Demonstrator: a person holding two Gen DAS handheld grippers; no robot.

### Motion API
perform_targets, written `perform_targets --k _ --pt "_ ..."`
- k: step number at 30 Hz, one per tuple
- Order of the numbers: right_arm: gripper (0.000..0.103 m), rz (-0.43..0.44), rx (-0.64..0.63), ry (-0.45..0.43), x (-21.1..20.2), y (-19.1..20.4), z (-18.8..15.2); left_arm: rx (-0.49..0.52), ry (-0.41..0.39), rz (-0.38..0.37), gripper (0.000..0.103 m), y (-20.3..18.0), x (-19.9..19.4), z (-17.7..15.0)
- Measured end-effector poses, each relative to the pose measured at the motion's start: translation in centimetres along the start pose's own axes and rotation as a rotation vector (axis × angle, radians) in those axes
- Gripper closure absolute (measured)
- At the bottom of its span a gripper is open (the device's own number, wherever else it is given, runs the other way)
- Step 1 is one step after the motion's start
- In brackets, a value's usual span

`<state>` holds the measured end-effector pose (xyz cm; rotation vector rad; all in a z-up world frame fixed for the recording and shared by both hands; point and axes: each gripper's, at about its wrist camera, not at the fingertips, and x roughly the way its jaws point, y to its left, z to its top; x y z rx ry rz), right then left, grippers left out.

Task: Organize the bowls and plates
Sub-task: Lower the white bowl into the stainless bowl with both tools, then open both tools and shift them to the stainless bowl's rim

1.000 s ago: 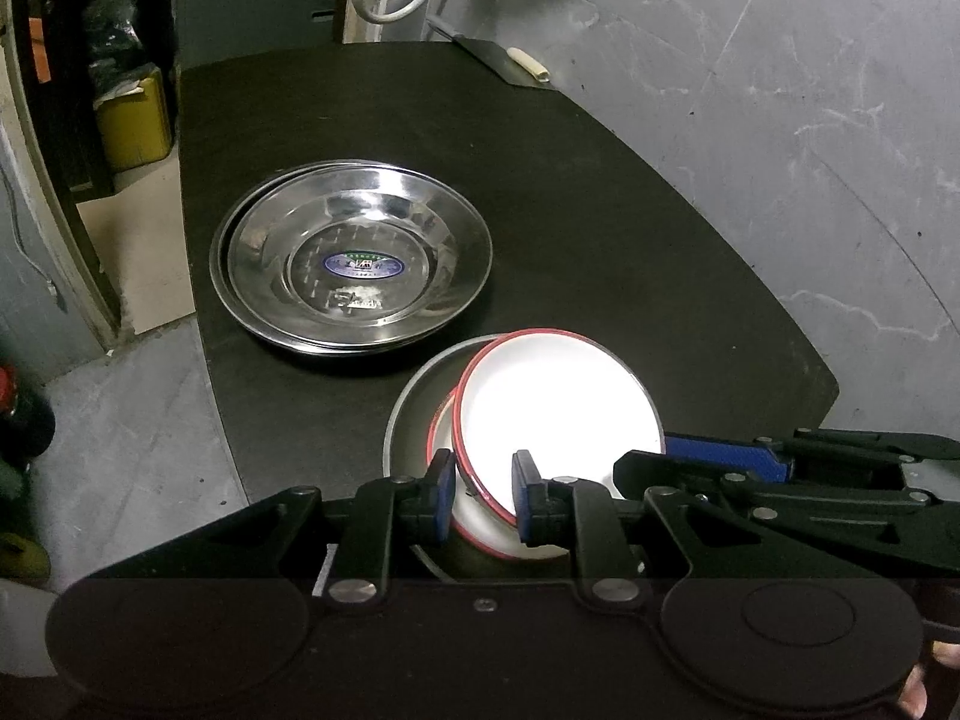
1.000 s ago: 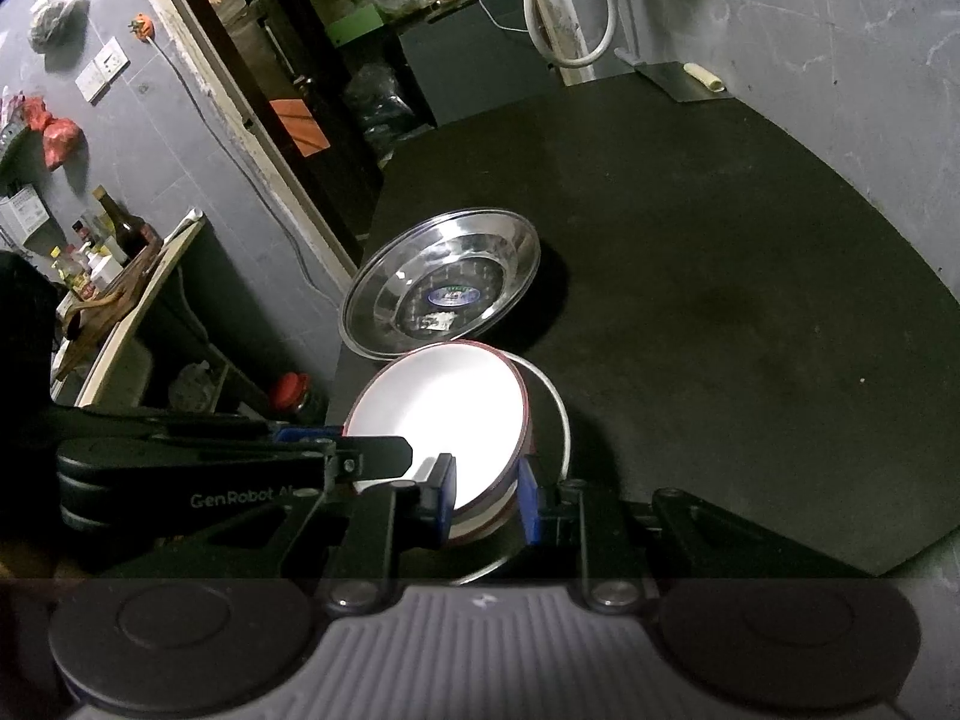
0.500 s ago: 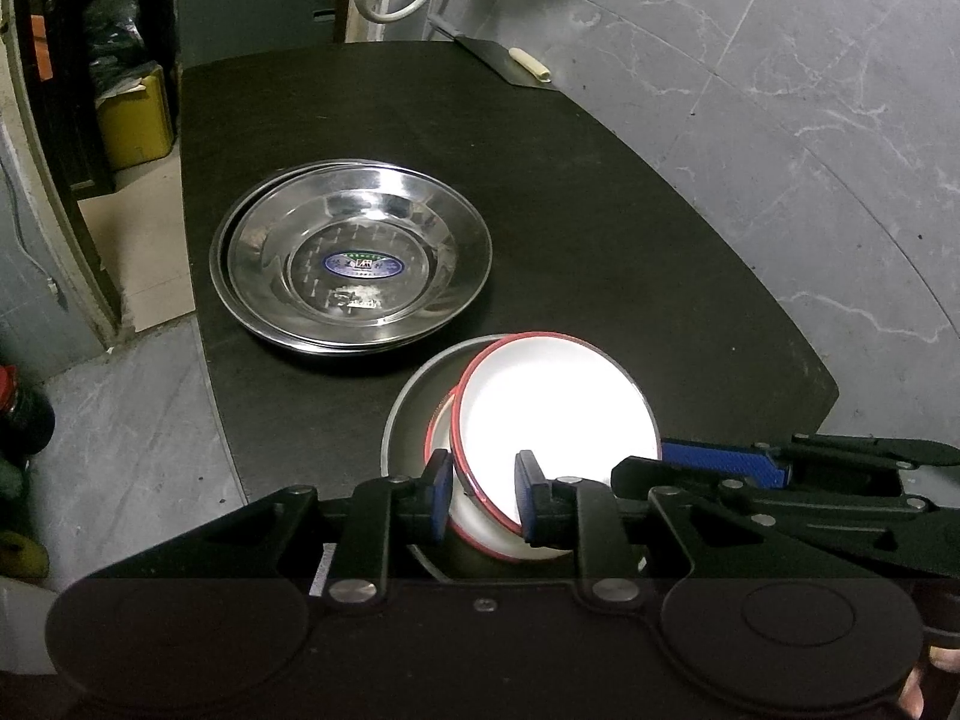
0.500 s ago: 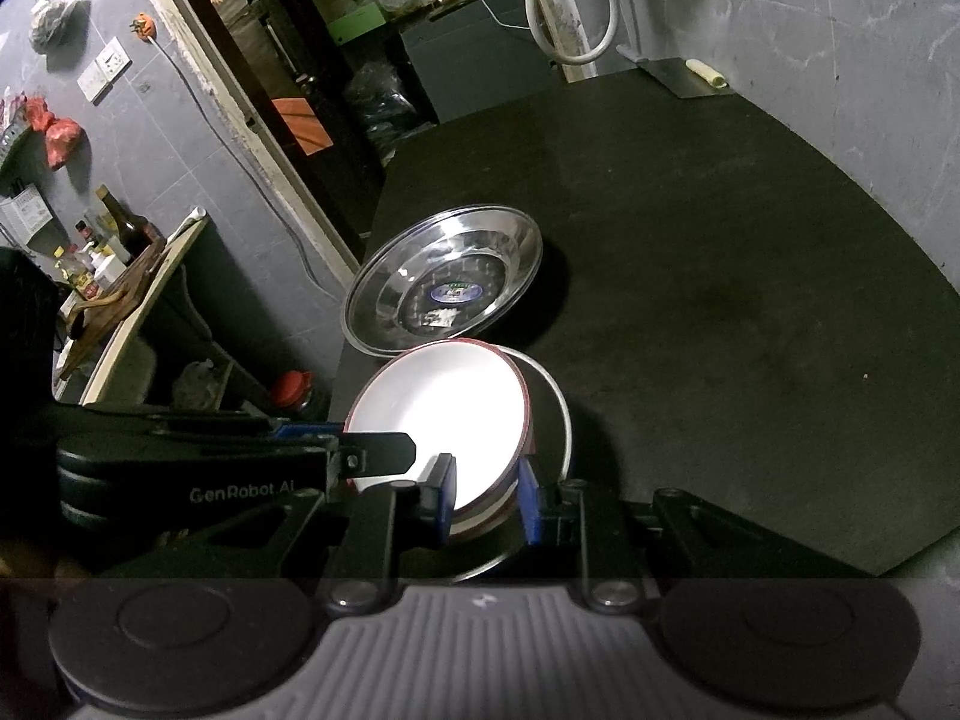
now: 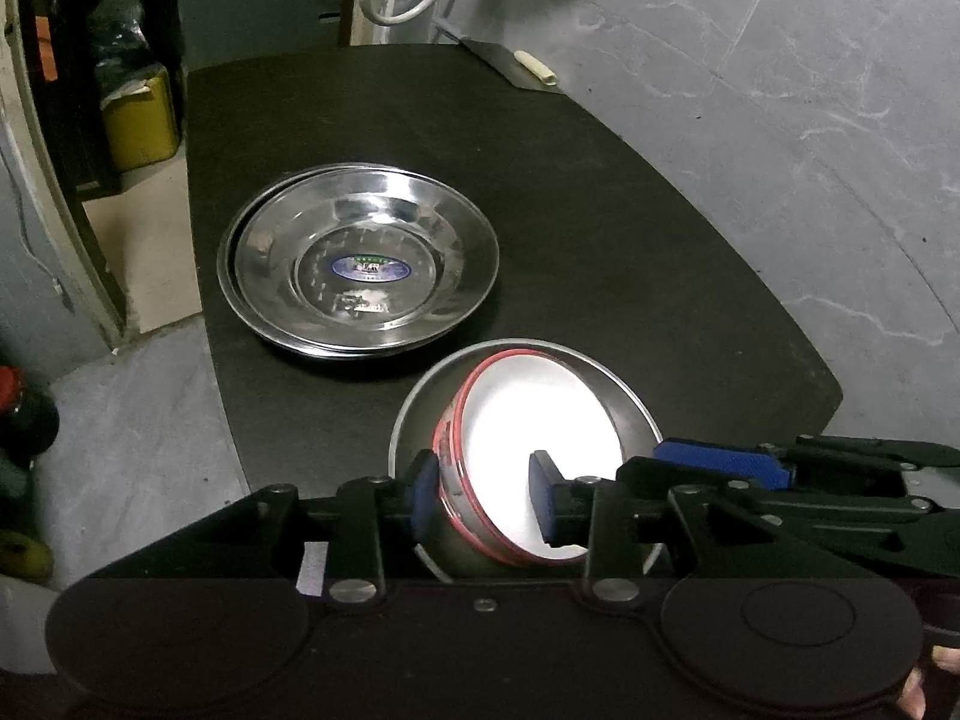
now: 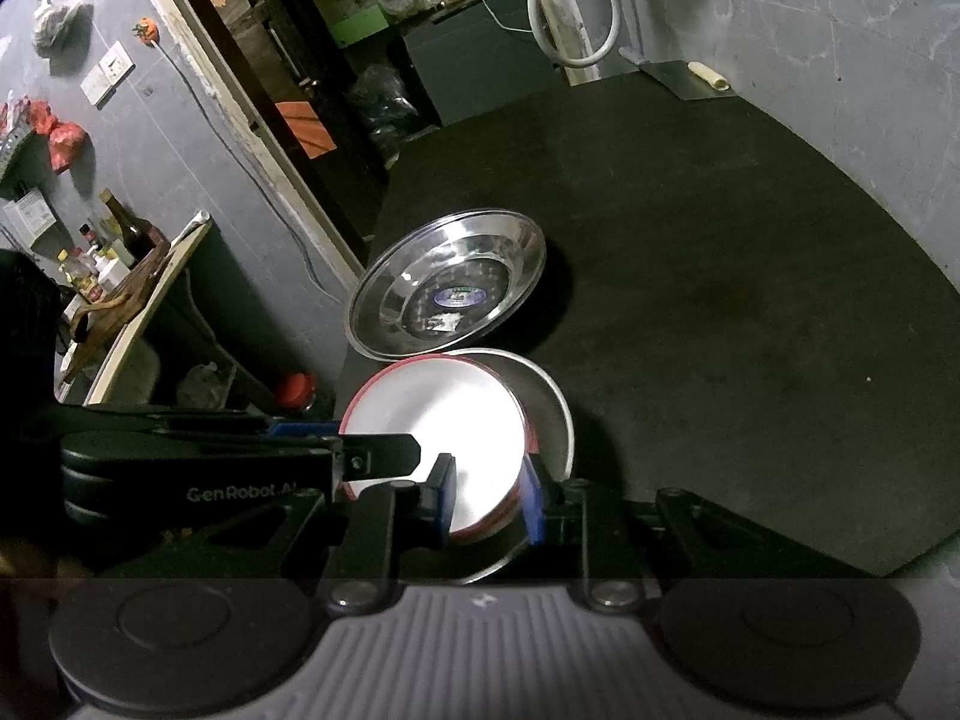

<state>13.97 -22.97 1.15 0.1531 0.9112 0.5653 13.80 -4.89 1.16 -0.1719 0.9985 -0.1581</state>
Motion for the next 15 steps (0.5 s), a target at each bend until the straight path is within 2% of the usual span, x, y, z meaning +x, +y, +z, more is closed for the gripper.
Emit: perform_targets --k 9,15 --pt "0.074 -0.006 -0.001 -0.014 -0.20 0.06 0.19 -0.001 -0.008 -0.003 0.065 -0.02 -0.11 0.14" --pt "0.071 -0.015 -0.003 -0.042 -0.81 -0.03 0.50 -0.004 -0.038 -0.008 0.051 0.10 -0.90 0.41"
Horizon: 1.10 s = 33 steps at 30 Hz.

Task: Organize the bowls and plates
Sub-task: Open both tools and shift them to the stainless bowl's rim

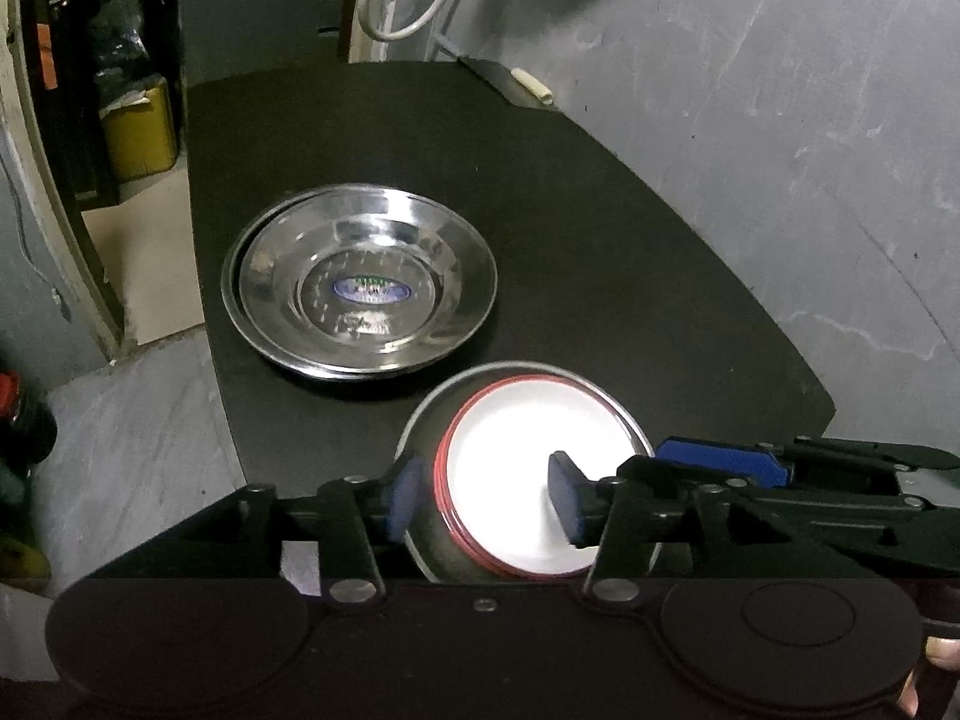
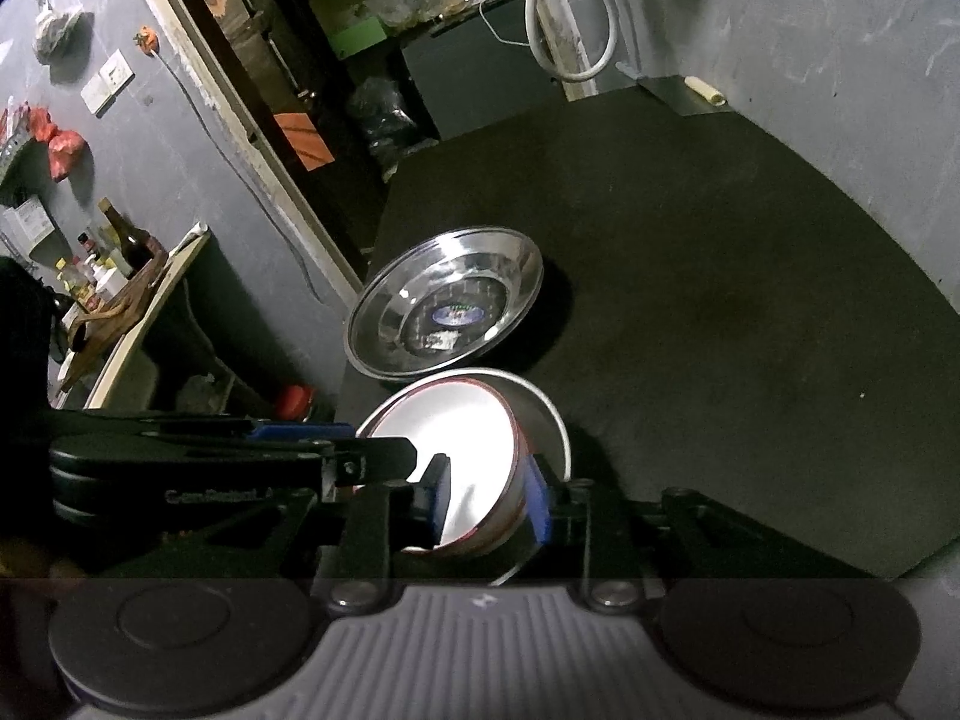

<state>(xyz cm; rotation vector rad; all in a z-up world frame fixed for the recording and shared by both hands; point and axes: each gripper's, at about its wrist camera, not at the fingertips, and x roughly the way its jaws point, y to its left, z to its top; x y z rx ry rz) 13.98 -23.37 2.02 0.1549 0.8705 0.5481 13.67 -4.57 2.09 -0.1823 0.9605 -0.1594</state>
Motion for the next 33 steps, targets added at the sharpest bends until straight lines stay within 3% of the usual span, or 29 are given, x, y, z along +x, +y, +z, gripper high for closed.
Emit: perform_targets --k 1,3,7,11,15,22,33 --pt "0.069 -0.002 0.001 -0.006 -0.1 -0.1 0.1 -0.001 -0.008 0.000 0.048 0.1 -0.2 0.1" --pt "0.056 -0.012 0.003 -0.020 -0.3 -0.2 0.4 -0.005 -0.025 0.001 0.043 0.2 -0.6 0.3" --pt "0.040 -0.034 0.006 -0.045 -0.8 -0.5 1.2 -0.017 -0.062 0.025 0.025 0.5 -1.5 0.5" --pt "0.015 -0.061 0.009 -0.069 -1.1 -0.8 1.9 -0.057 -0.102 0.054 0.005 1.4 -2.4 0.6" --pt "0.002 -0.089 0.011 -0.060 -0.8 -1.2 2.7 -0.098 -0.117 0.092 0.001 2.3 -2.9 0.5" --pt "0.000 -0.236 -0.005 0.043 1.2 -2.0 2.9 -0.152 -0.069 0.156 0.001 4.0 -2.2 -0.3" --pt "0.000 -0.280 -0.047 0.188 3.1 -2.9 2.6 -0.162 0.027 0.194 0.001 4.5 -0.4 -1.9"
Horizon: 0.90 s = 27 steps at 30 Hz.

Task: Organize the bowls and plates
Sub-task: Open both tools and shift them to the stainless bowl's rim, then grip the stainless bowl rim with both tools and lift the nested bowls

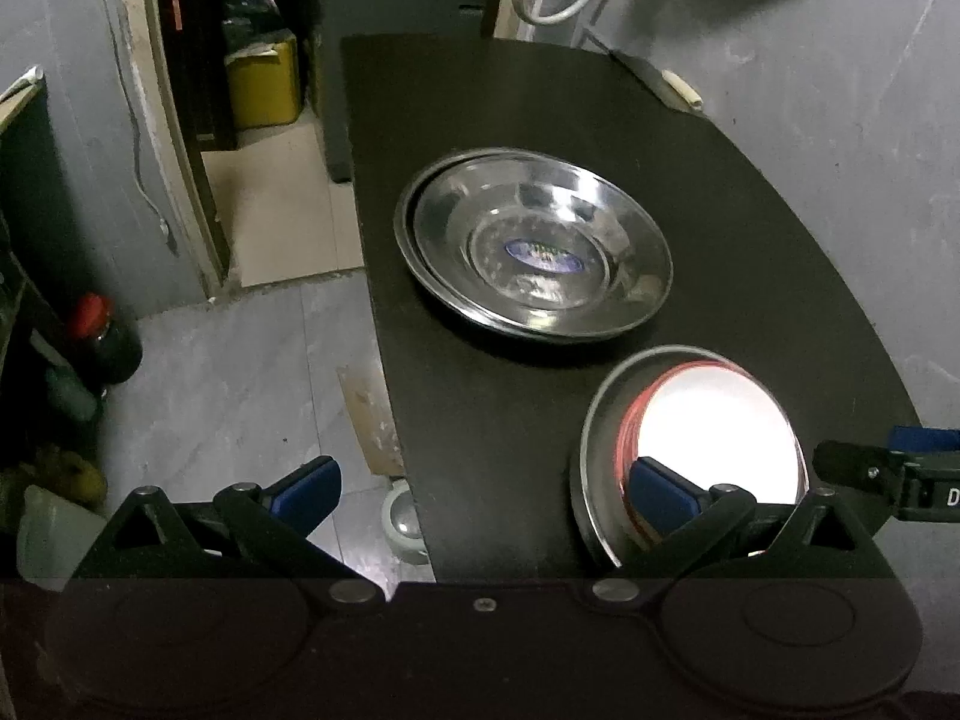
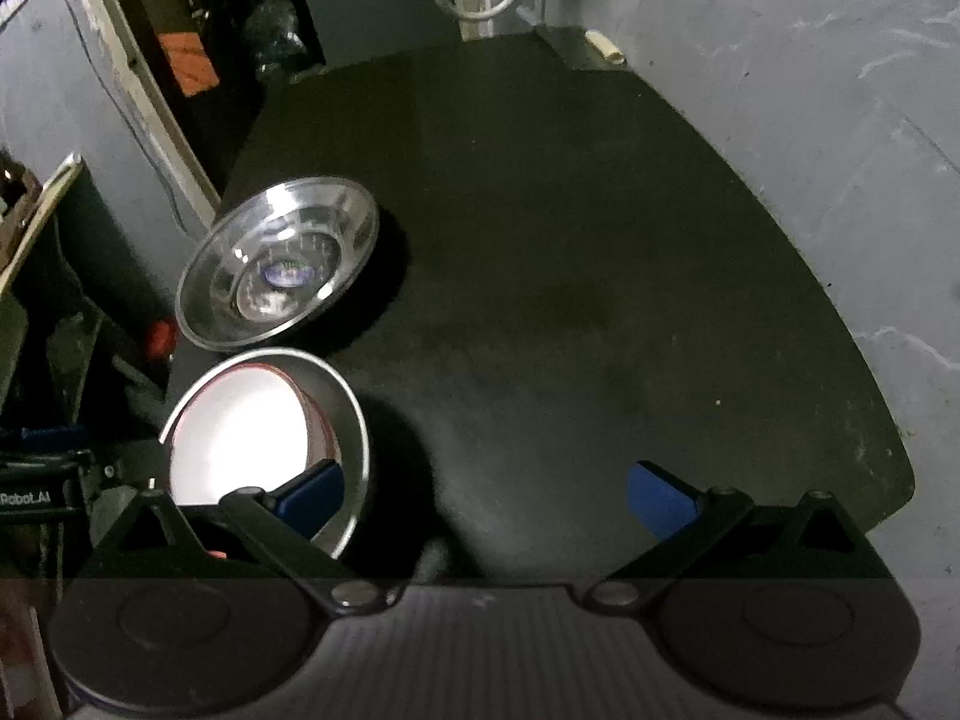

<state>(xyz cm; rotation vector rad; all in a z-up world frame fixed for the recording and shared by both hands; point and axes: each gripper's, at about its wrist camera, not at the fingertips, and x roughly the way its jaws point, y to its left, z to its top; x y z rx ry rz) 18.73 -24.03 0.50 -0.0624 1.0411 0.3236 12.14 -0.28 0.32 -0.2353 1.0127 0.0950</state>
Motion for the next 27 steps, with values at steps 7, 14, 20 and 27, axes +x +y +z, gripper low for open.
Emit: perform_targets --k 7,14,20,27 --pt "0.000 0.014 -0.052 0.046 0.9 0.1 0.5 0.005 0.023 0.016 0.001 -0.2 0.7 -0.1" --pt "0.000 0.028 -0.088 0.077 1.7 0.3 0.9 -0.003 0.034 0.038 0.001 -0.1 1.0 -0.3" --pt "0.000 0.041 -0.098 0.094 2.3 0.2 1.1 0.005 0.064 0.066 0.001 -0.2 1.4 -0.5" --pt "0.002 0.028 -0.155 0.099 2.7 0.8 1.2 0.046 0.083 0.102 0.002 -1.2 2.2 -0.6"
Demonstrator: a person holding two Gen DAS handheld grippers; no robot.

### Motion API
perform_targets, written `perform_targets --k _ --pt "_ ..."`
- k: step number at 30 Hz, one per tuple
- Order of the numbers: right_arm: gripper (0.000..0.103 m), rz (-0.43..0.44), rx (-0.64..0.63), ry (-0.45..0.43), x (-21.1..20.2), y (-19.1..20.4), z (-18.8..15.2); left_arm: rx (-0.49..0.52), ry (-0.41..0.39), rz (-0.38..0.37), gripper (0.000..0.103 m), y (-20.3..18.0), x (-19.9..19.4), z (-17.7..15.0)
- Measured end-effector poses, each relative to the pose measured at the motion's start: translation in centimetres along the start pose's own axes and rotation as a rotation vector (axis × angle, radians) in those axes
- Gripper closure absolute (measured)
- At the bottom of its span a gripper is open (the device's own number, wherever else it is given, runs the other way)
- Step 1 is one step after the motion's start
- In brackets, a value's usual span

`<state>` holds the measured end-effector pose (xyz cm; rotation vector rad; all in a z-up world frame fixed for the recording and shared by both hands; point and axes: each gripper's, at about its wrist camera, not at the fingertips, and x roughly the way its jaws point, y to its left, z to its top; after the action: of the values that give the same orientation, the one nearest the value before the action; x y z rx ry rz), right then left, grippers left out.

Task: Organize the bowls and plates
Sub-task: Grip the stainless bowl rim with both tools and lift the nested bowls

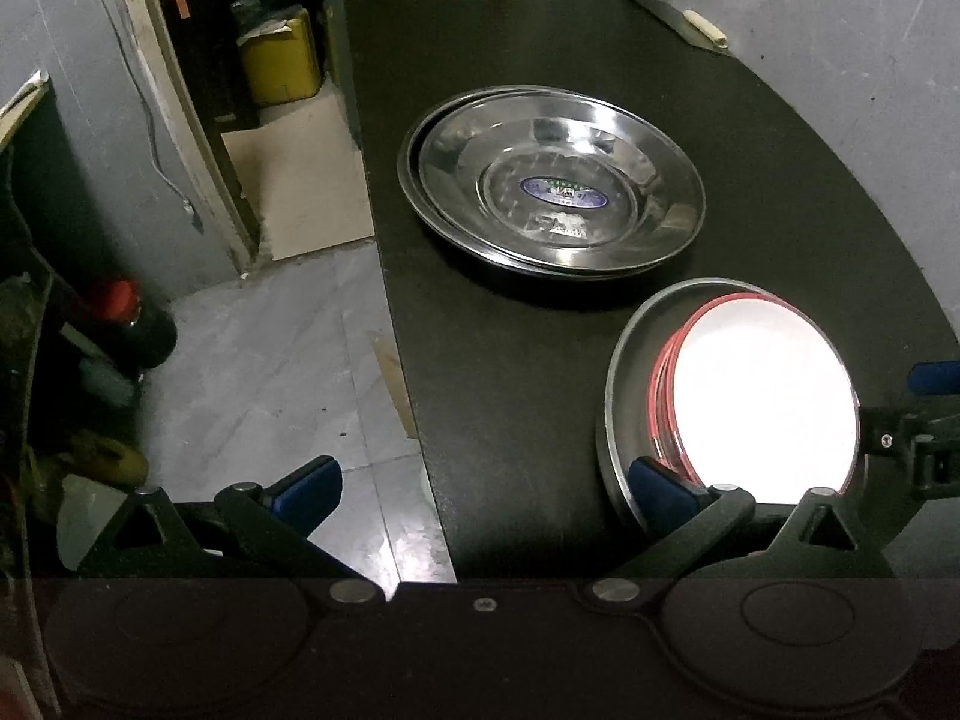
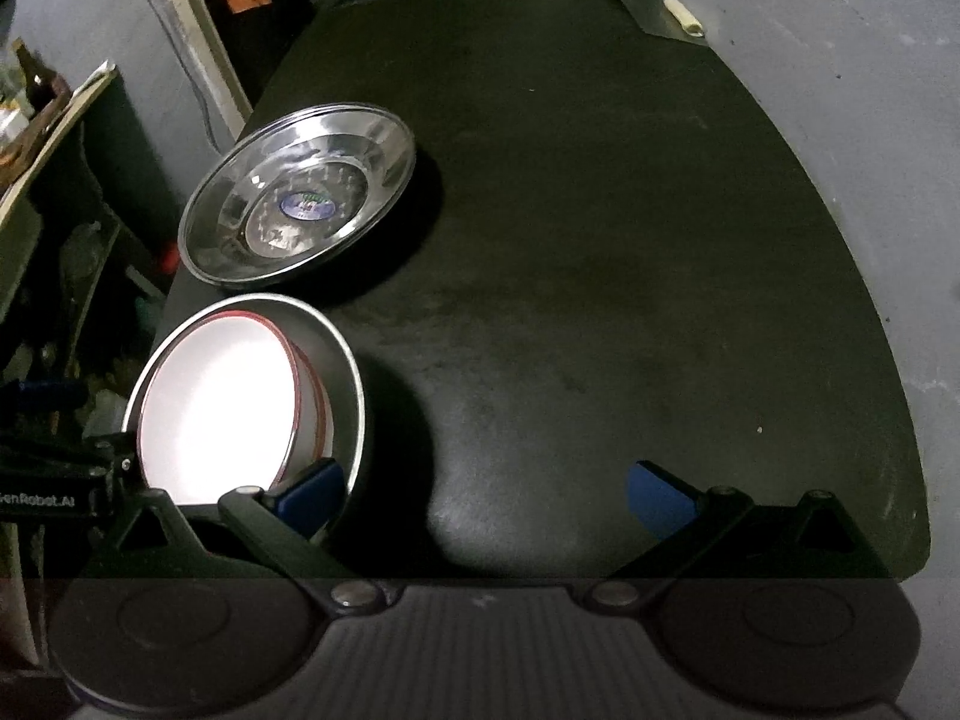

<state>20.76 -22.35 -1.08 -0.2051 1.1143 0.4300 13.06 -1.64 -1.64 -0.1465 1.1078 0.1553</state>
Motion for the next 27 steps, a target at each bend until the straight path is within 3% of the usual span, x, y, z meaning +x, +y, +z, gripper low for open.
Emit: perform_targets --k 9,16,19,23,27 --pt "0.019 0.064 -0.013 0.010 0.2 -0.1 0.2 -0.060 0.028 -0.074 0.020 0.5 0.1 0.1" --pt "0.031 0.160 0.021 0.026 0.4 -0.9 0.3 -0.099 0.021 -0.150 0.053 0.1 0.0 0.2" --pt "0.042 0.212 0.029 0.031 0.4 -1.1 0.3 -0.099 0.011 -0.167 0.065 -0.3 -0.1 0.4" --pt "0.066 0.279 0.014 0.030 0.3 -0.9 0.3 -0.085 0.003 -0.220 0.090 -0.8 -0.1 0.5" --pt "0.078 0.316 0.002 0.035 0.4 -0.6 0.4 -0.091 -0.005 -0.230 0.091 -0.8 -0.1 0.4"
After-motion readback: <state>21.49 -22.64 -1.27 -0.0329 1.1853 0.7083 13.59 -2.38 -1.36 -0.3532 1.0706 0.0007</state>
